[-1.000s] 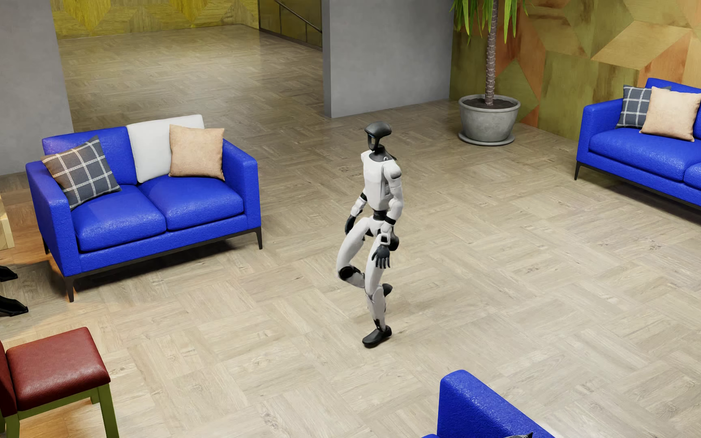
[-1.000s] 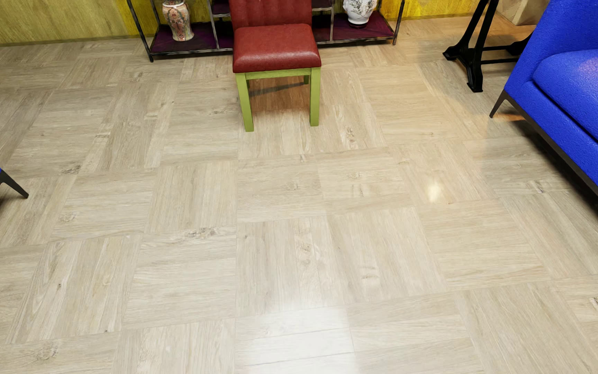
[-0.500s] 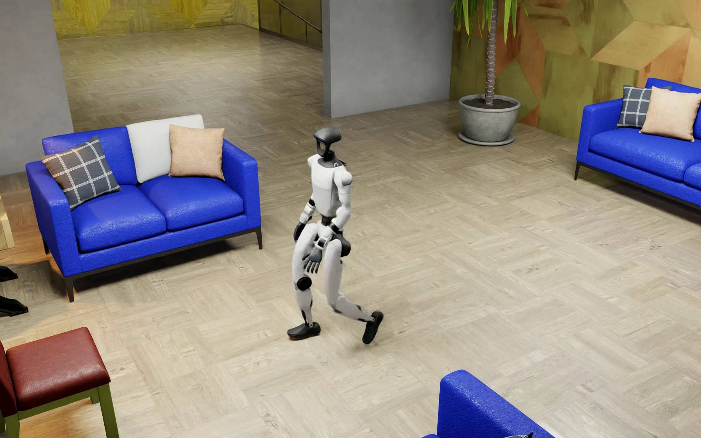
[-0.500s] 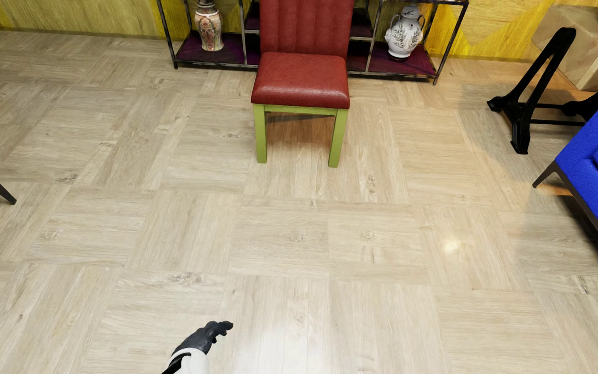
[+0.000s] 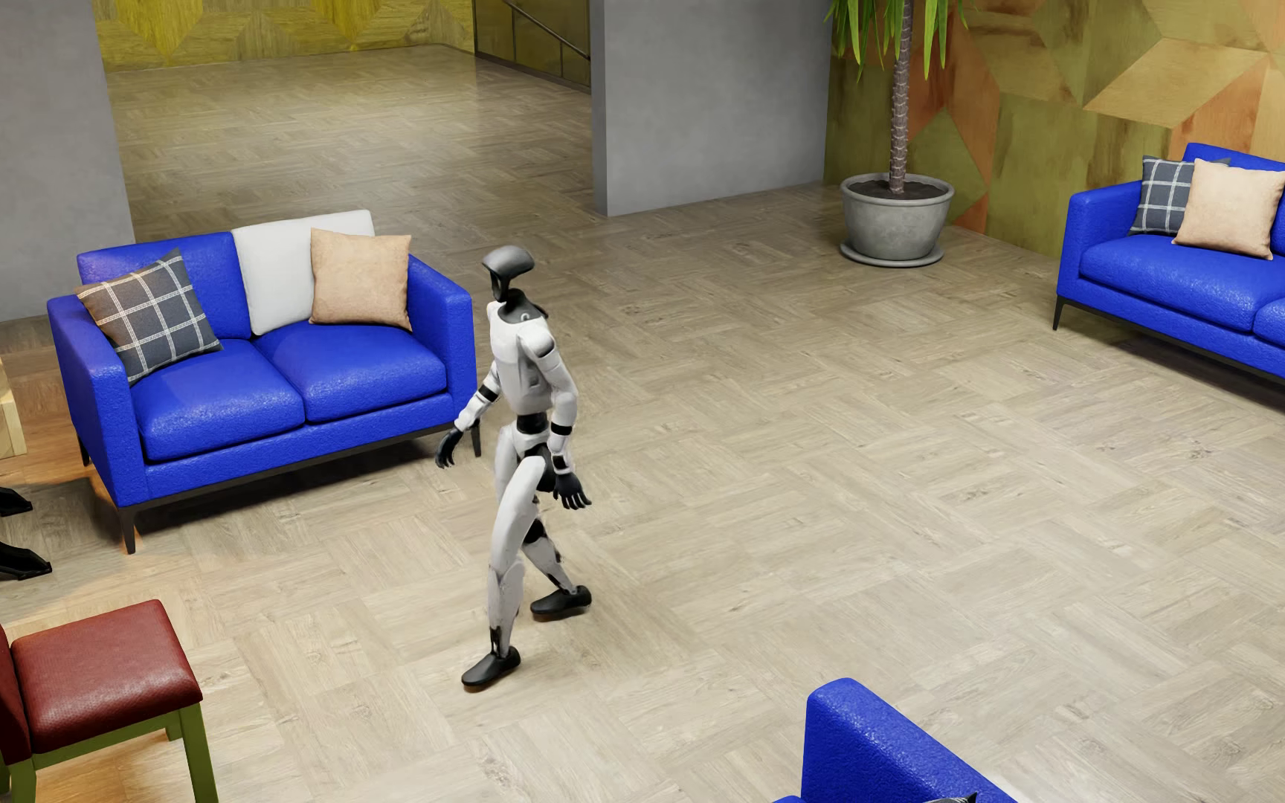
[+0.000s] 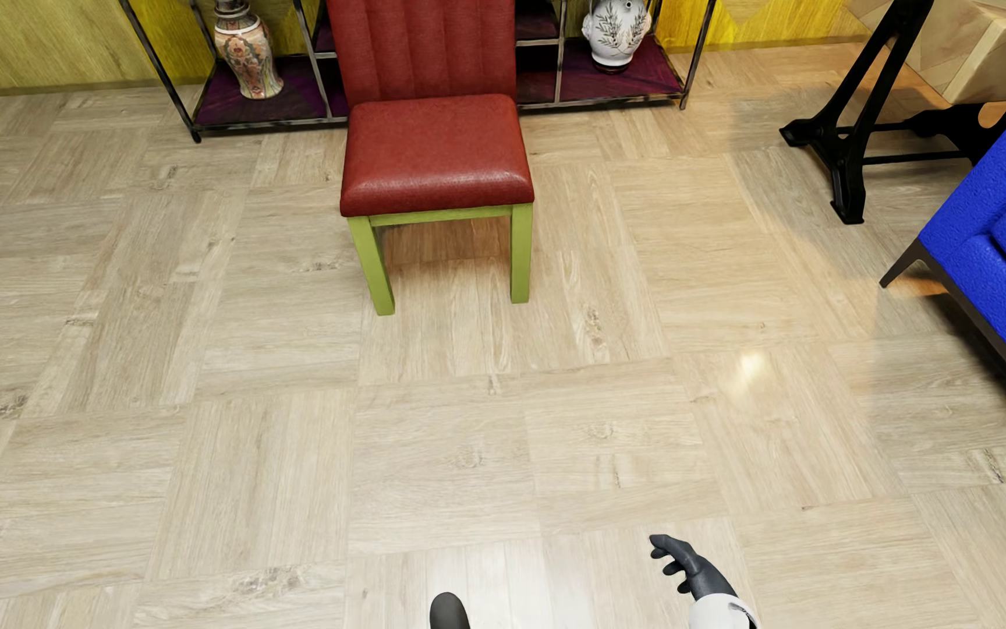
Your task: Walk to the chair
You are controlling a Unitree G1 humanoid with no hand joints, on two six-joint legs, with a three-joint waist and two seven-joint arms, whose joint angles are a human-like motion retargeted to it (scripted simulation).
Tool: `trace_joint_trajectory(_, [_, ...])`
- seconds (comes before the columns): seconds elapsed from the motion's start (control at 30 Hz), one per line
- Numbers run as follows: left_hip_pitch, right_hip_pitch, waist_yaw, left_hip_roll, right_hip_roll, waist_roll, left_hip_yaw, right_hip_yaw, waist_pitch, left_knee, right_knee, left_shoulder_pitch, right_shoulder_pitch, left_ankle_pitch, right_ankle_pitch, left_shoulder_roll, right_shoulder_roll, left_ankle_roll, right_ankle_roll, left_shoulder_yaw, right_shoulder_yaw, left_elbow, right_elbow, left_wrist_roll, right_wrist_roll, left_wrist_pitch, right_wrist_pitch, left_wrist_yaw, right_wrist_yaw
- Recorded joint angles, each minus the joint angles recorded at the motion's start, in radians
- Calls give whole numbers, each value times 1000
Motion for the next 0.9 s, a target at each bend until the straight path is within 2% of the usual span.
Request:
trace_joint_trajectory(0.07, [18, -39, -6, -21, -51, -25, 2, -7, 5, 81, 170, -120, 46, -74, 100, 38, 2, -10, 28, -107, -26, 48, 40, 88, 13, -3, 49, -109, 2])
trace_joint_trajectory(0.1, [41, -89, -11, -30, -73, -31, 23, 26, 8, 103, 294, -176, 58, -110, 190, 60, -20, -4, 71, -151, -14, 37, 67, 126, -4, -24, 63, -144, 68])
trace_joint_trajectory(0.13, [69, -149, -14, -39, -90, -37, 49, 72, 9, 114, 431, -233, 64, -144, 278, 69, -54, -2, 143, -155, -9, 19, 87, 144, -25, -43, 63, -125, 139])
trace_joint_trajectory(0.17, [101, -213, -17, -49, -100, -48, 74, 122, 12, 123, 572, -263, 65, -174, 330, 84, -77, -7, 185, -124, -28, -23, 99, 138, -35, -62, 85, -50, 160])
trace_joint_trajectory(0.2, [129, -277, -19, -56, -119, -62, 97, 150, 16, 133, 687, -303, 70, -201, 328, 91, -84, -15, 187, -82, -62, -54, 99, 118, -33, -75, 101, 42, 113])
trace_joint_trajectory(0.23, [156, -334, -21, -60, -160, -75, 114, 142, 18, 135, 753, -351, 88, -221, 304, 99, -86, -25, 176, -40, -111, -67, 90, 94, -18, -82, 110, 130, 47])
trace_joint_trajectory(0.27, [182, -382, -27, -63, -207, -85, 123, 118, 20, 129, 768, -400, 106, -236, 291, 112, -76, -34, 153, -5, -153, -74, 82, 64, 4, -84, 112, 179, -10])
trace_joint_trajectory(0.3, [205, -418, -36, -66, -244, -93, 125, 92, 20, 124, 735, -450, 123, -249, 272, 133, -68, -43, 141, 5, -179, -80, 74, 47, 26, -89, 107, 187, -25])
trace_joint_trajectory(0.4, [243, -453, -70, -76, -262, -109, 107, 72, 18, 141, 390, -587, 178, -298, 206, 204, -89, -73, 110, -28, -177, -117, 40, 54, 36, -111, 69, 135, 62])
trace_joint_trajectory(0.43, [259, -424, -79, -81, -244, -113, 92, 87, 14, 130, 183, -625, 199, -307, 250, 220, -86, -84, 135, -48, -186, -128, 28, 59, 40, -120, 69, 130, 70])
trace_joint_trajectory(0.47, [279, -372, -81, -80, -247, -116, 75, 43, 9, 104, 28, -659, 218, -308, 322, 232, -71, -92, 106, -73, -196, -134, 23, 65, 44, -129, 74, 130, 59])
trace_joint_trajectory(0.53, [285, -308, -81, -67, -252, -120, 35, -28, 6, 137, -19, -703, 241, -326, 278, 237, -46, -114, 47, -115, -196, -139, 48, 71, 34, -124, 94, 124, 46])
trace_joint_trajectory(0.6, [254, -265, -80, -20, -227, -111, 2, -73, 10, 222, -51, -677, 225, -333, 271, 215, -32, -137, 29, -88, -160, -182, 96, 54, 0, -117, 117, 155, 94])
trace_joint_trajectory(0.67, [169, -232, -78, 35, -198, -97, -65, -129, 18, 369, -71, -609, 216, -289, 252, 168, -22, -171, 19, -65, -136, -229, 88, 16, -28, -146, 106, 182, 143])
trace_joint_trajectory(0.7, [108, -217, -78, 58, -182, -88, -116, -159, 23, 458, -80, -578, 216, -244, 240, 162, -10, -195, 12, -94, -143, -232, 65, 22, -28, -165, 94, 160, 132])
trace_joint_trajectory(0.73, [44, -205, -80, 72, -168, -78, -173, -187, 28, 544, -83, -551, 218, -184, 229, 169, 3, -226, 7, -144, -148, -217, 37, 59, -22, -183, 80, 110, 103])
trace_joint_trajectory(0.77, [-11, -197, -84, 80, -159, -68, -221, -212, 32, 617, -83, -525, 219, -149, 218, 173, 11, -282, 4, -180, -151, -185, 13, 95, -17, -188, 64, 61, 65])
trace_joint_trajectory(0.8, [-44, -191, -87, 89, -151, -55, -253, -232, 35, 663, -81, -495, 214, -154, 209, 160, 13, -315, 3, -175, -150, -138, -4, 102, -16, -174, 52, 73, 40])
trace_joint_trajectory(0.83, [-58, -185, -89, 103, -143, -44, -267, -242, 36, 667, -79, -458, 205, -202, 203, 134, 7, -309, 3, -126, -143, -72, -16, 77, -19, -135, 47, 143, 30])
trace_joint_trajectory(0.9, [-13, -168, -87, 118, -129, -26, -249, -241, 31, 528, -101, -376, 186, -260, 202, 58, -19, -253, 6, 64, -128, 45, -43, -80, -23, -46, 39, 261, 34])
